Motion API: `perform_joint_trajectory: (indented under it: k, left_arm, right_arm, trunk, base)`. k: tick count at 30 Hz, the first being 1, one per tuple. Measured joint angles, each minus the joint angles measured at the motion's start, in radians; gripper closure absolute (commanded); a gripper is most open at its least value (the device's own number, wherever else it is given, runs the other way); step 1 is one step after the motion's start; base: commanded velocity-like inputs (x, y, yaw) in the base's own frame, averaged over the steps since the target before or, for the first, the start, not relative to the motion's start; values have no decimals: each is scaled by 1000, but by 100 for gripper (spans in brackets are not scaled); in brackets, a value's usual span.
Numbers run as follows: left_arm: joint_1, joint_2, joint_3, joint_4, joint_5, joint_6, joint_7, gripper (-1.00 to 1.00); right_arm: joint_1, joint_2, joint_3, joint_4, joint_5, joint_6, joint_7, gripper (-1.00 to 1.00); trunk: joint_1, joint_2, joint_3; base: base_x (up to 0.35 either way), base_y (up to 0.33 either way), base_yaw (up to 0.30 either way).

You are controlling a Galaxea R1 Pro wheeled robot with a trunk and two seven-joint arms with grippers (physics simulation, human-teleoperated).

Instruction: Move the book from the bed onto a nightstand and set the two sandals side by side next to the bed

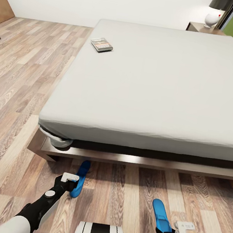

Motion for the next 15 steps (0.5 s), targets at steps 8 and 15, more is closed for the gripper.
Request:
perform_joint_trajectory:
  k: [8, 15]
  left_arm:
    - [0, 0, -1, 1, -2, 14, 1, -100]
    - [0, -2, -2, 7, -5, 15, 6, -100]
  right_arm:
    - [0, 0, 1, 2, 0, -1, 0, 100]
    - [0, -1, 0, 3, 1, 0, 0, 100]
  trunk:
    - [-4, 2, 31]
    - [-4, 2, 35]
  base:
    - [0, 0, 0]
    - [0, 0, 0]
